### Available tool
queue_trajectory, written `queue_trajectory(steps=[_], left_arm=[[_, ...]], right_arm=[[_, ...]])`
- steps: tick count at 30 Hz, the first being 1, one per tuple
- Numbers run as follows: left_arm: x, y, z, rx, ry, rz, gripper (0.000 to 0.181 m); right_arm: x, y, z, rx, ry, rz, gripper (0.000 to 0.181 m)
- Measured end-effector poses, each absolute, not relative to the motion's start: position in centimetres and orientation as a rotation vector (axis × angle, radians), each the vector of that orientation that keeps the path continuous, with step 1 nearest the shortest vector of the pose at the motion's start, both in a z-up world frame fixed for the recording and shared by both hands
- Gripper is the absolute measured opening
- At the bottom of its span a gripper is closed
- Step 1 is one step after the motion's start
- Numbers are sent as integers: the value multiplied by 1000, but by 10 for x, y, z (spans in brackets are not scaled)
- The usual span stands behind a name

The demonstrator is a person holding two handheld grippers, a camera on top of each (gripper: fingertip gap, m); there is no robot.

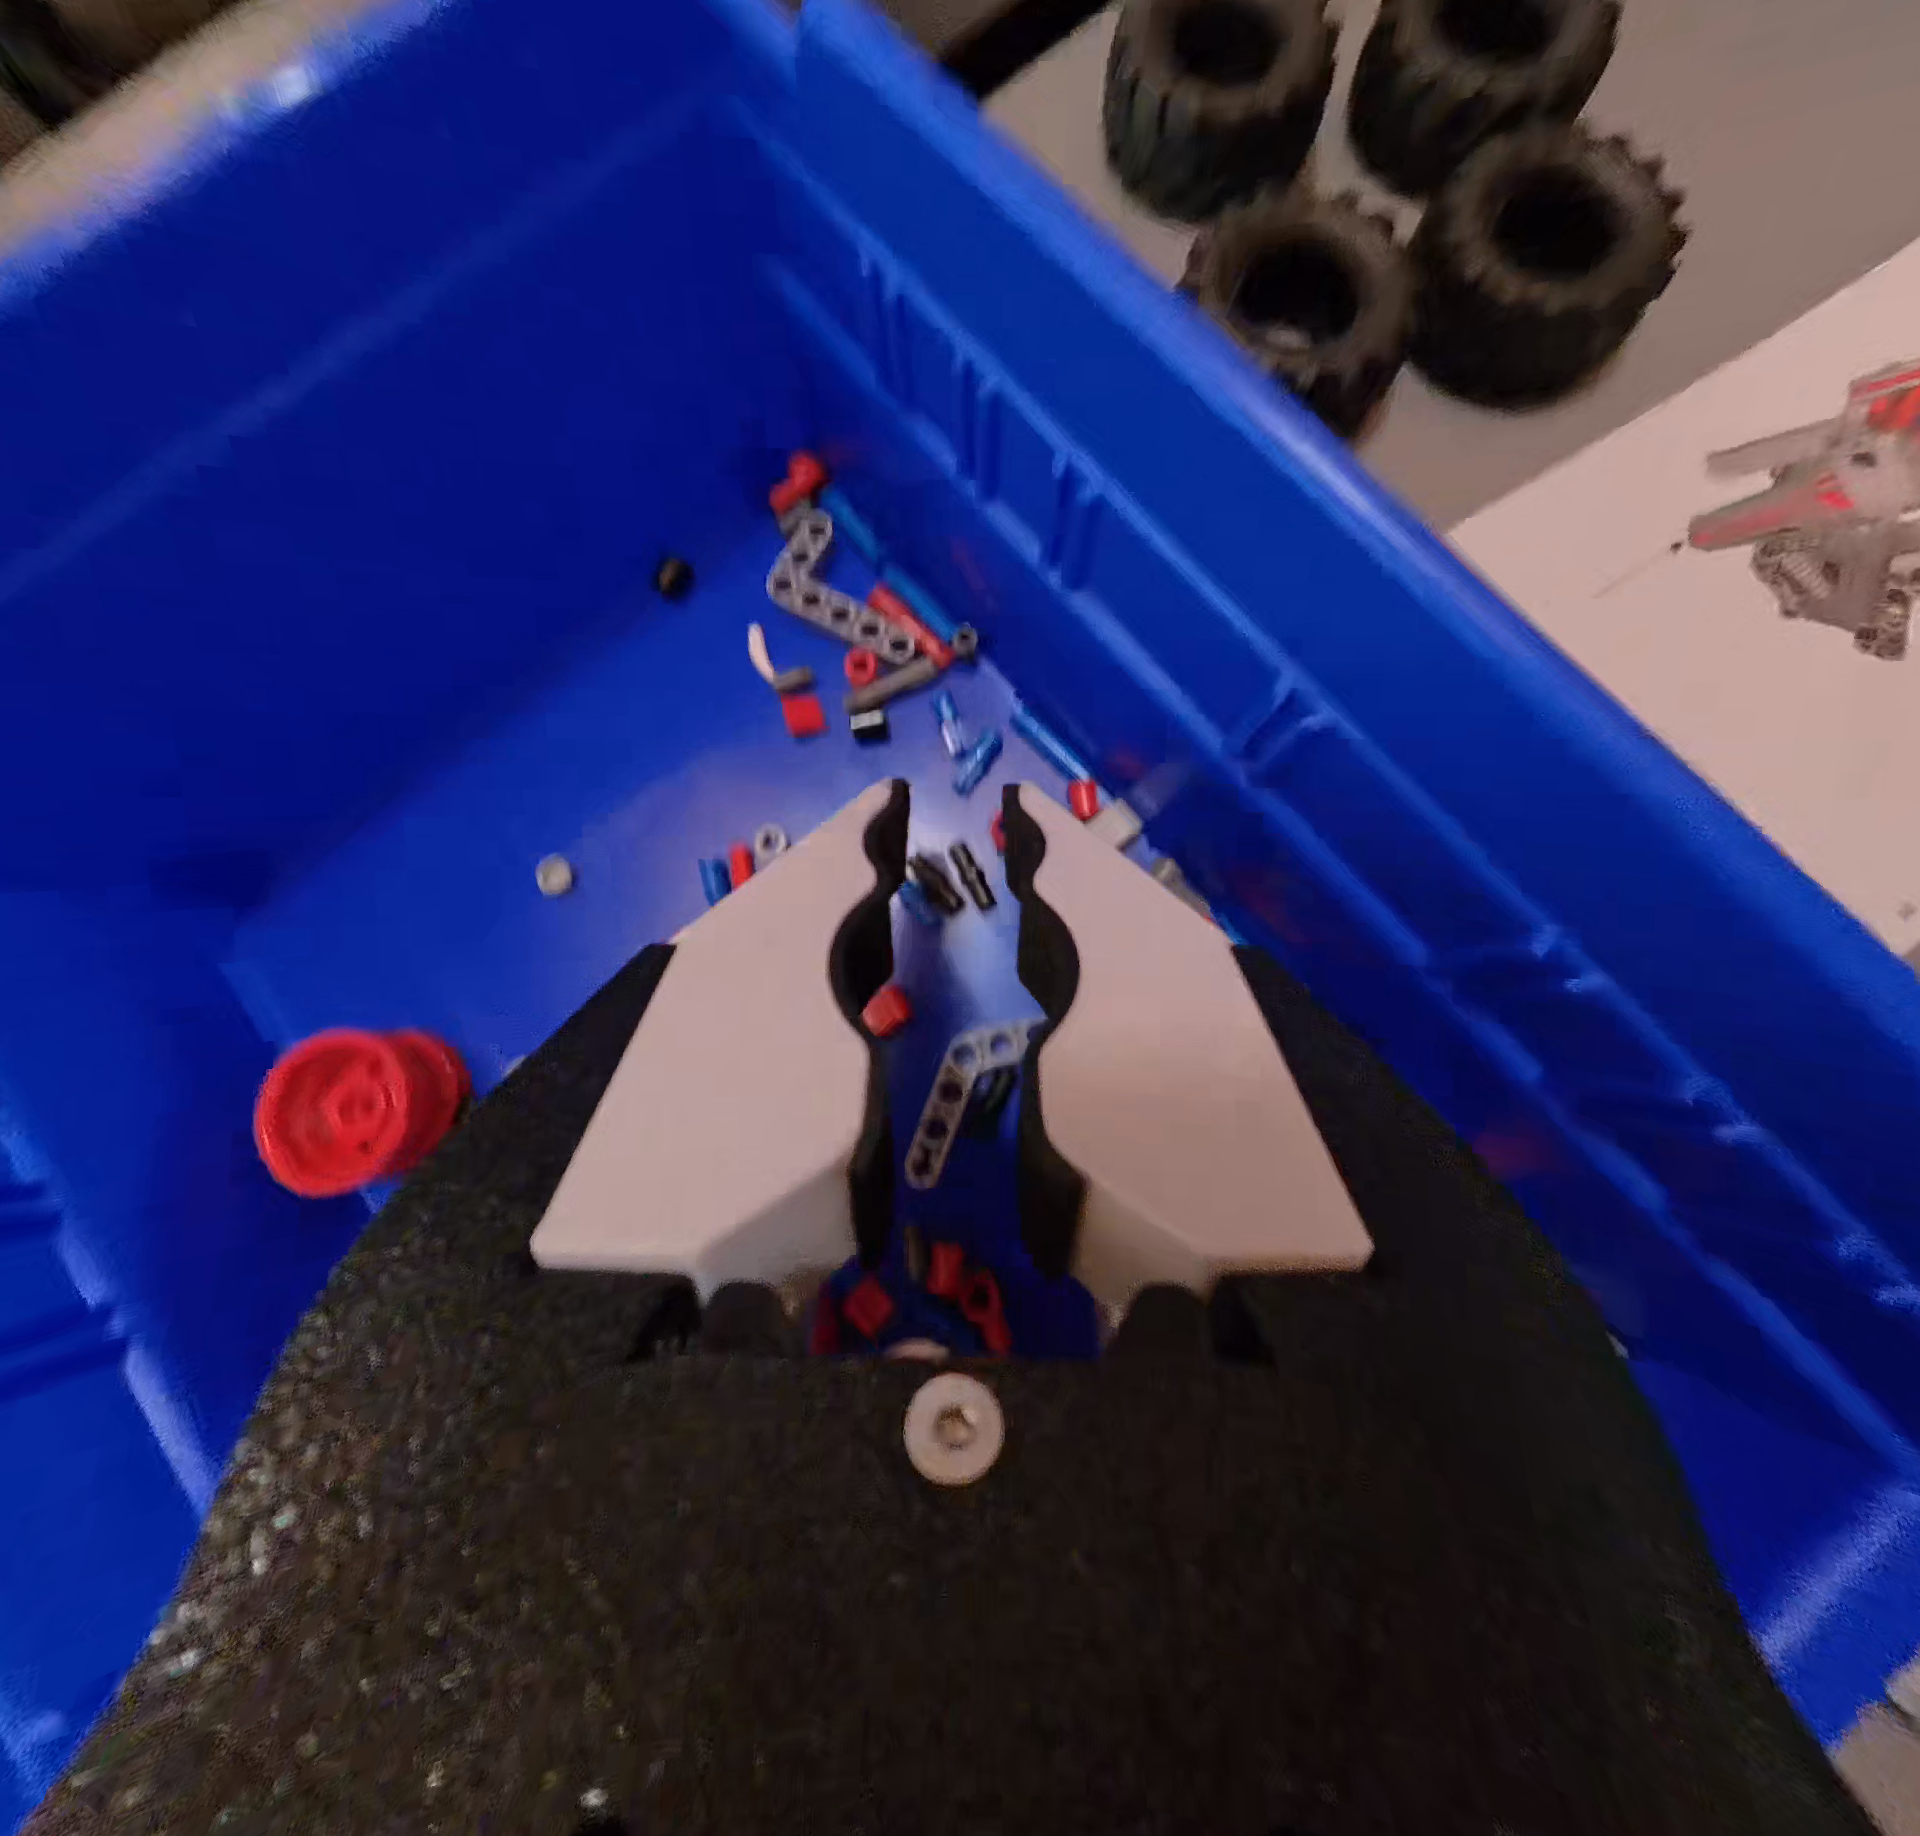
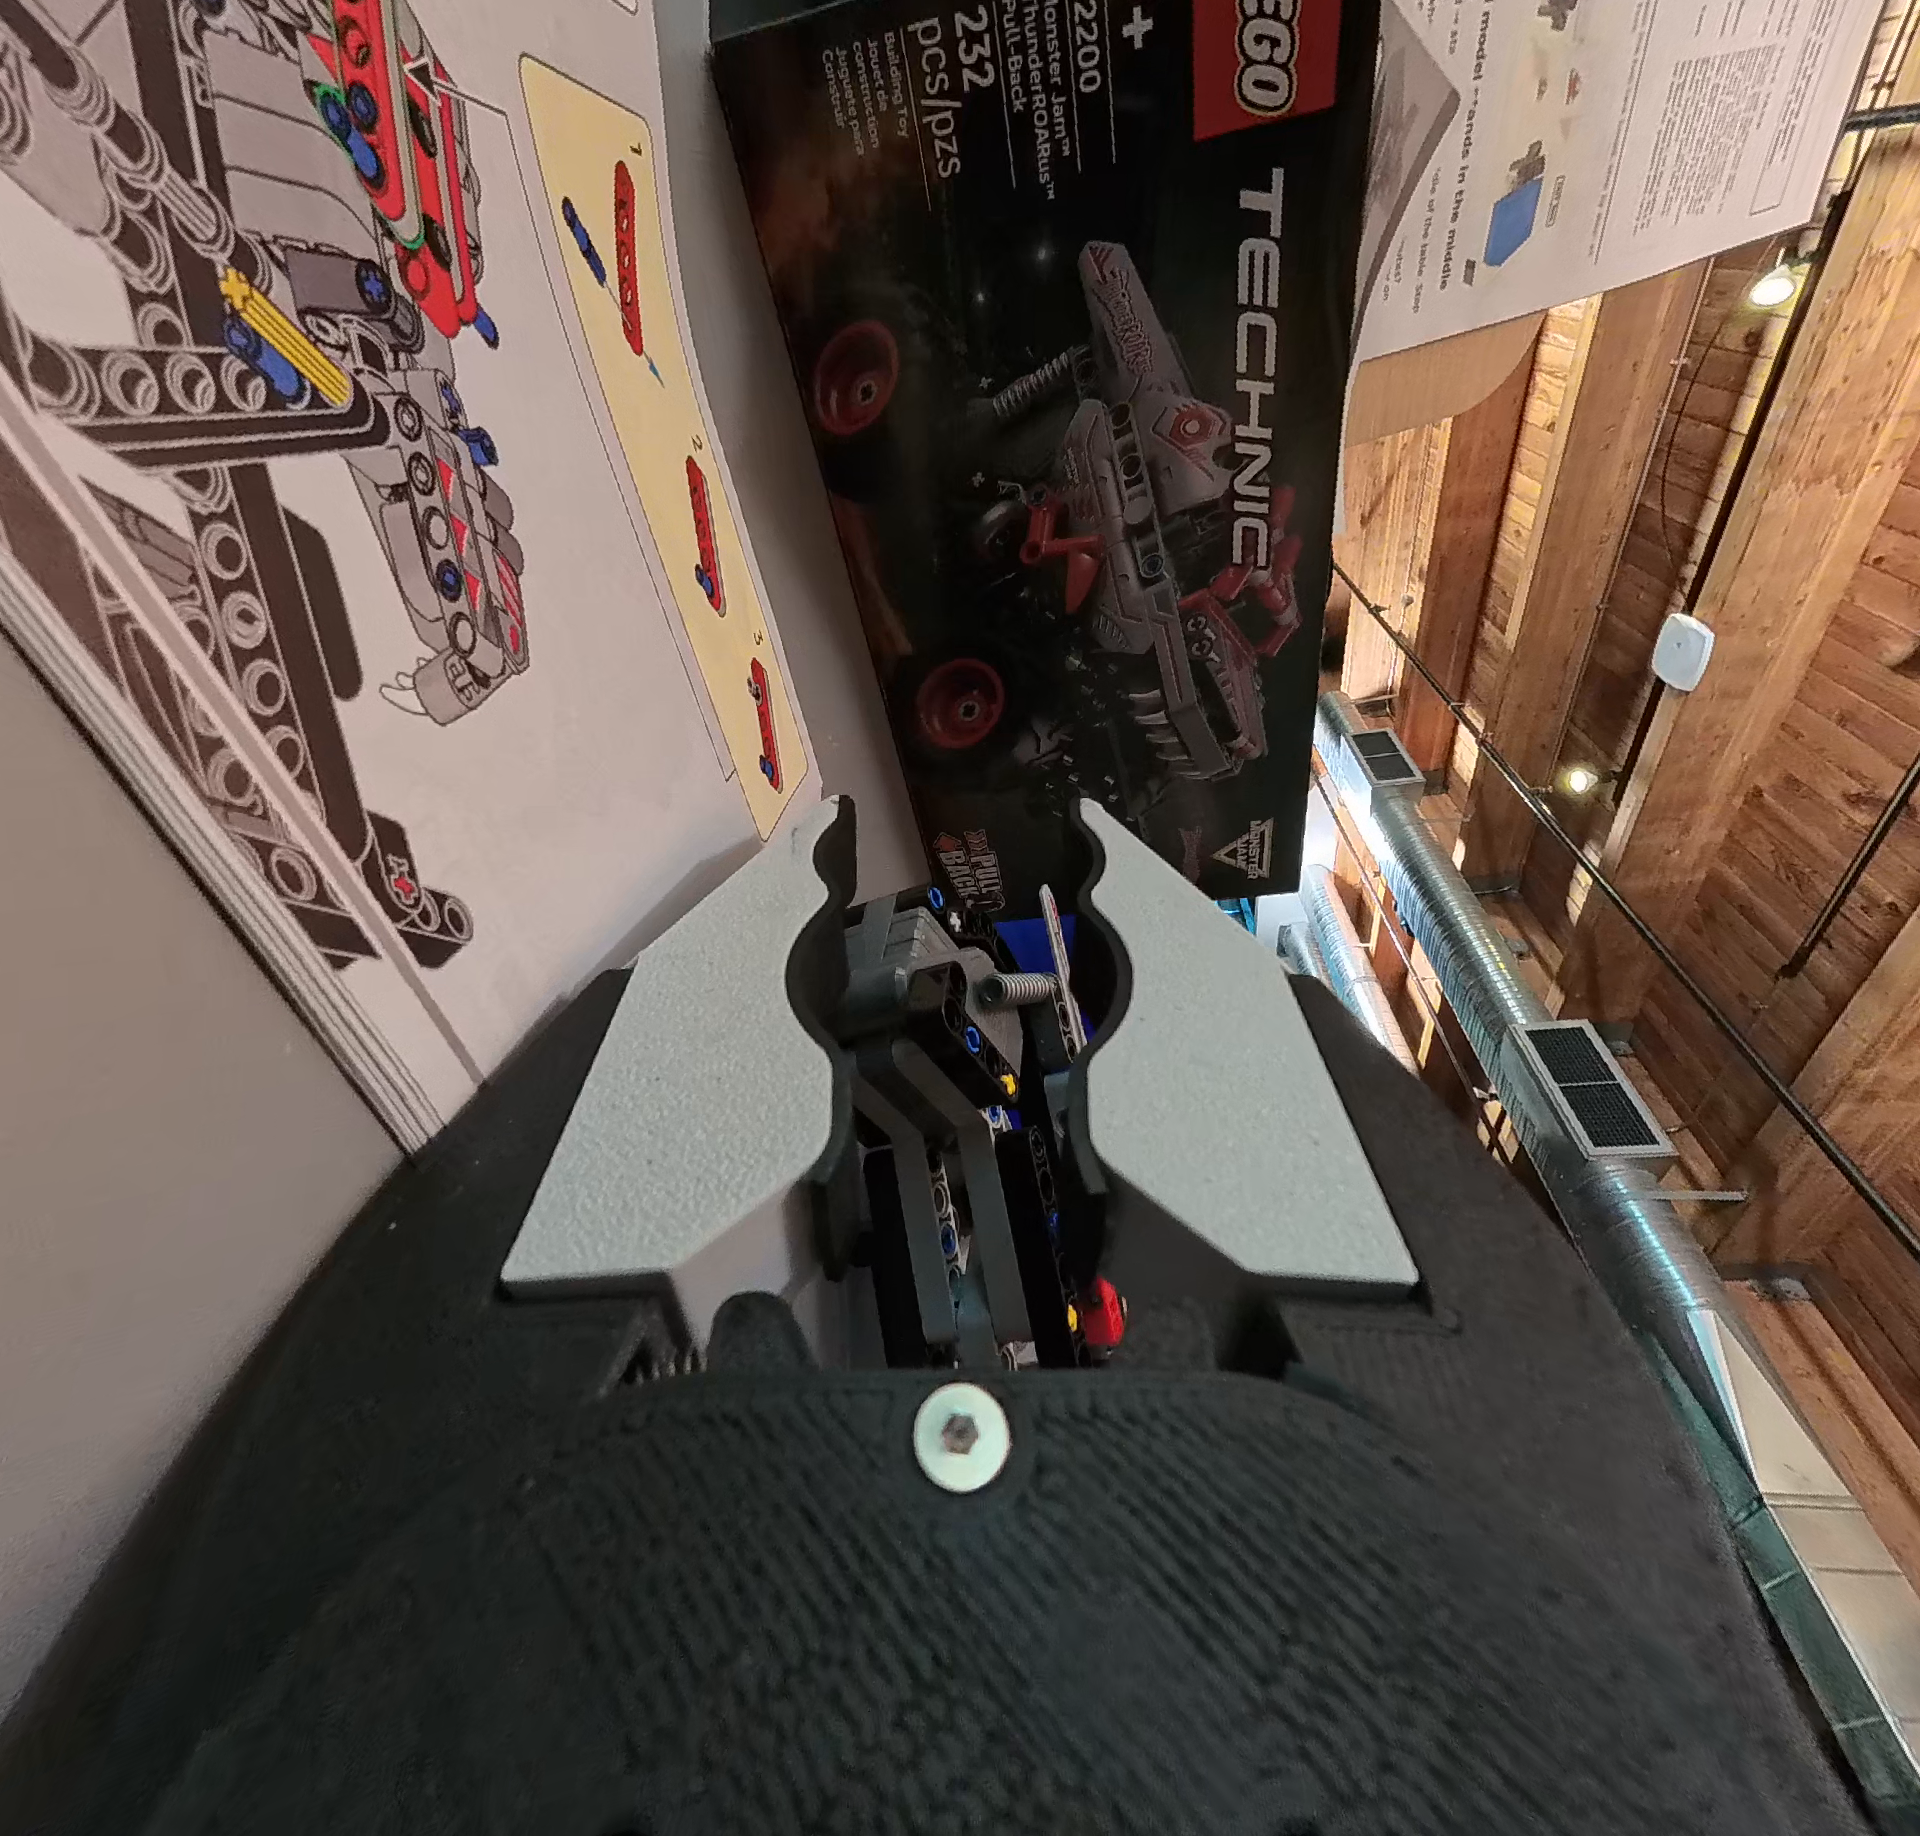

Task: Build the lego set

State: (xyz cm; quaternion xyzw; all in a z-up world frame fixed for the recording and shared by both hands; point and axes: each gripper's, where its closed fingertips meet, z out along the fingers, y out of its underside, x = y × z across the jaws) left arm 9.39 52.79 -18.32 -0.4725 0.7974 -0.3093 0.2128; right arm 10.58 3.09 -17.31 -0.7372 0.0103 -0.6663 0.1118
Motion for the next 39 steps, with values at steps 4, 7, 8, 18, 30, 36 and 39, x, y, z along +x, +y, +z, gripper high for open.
queue_trajectory(steps=[4,7,8,18,30,36,39], left_arm=[[100,533,-198,-1234,2279,-721,35],[111,535,-200,-1230,2299,-650,30],[111,529,-201,-1204,2345,-677,27],[129,554,-195,-1148,2433,-584,19],[130,535,-213,-882,2510,-647,20],[131,536,-212,-868,2500,-634,24],[131,533,-212,-852,2504,-638,22]], right_arm=[[106,31,-172,-2160,27,-1962,38],[106,31,-172,-2157,26,-1965,39],[106,31,-172,-2160,29,-1966,39],[106,29,-172,-2163,32,-1983,38],[107,28,-172,-2168,45,-1985,39],[107,29,-172,-2167,40,-1987,38],[107,28,-172,-2167,42,-1985,38]])
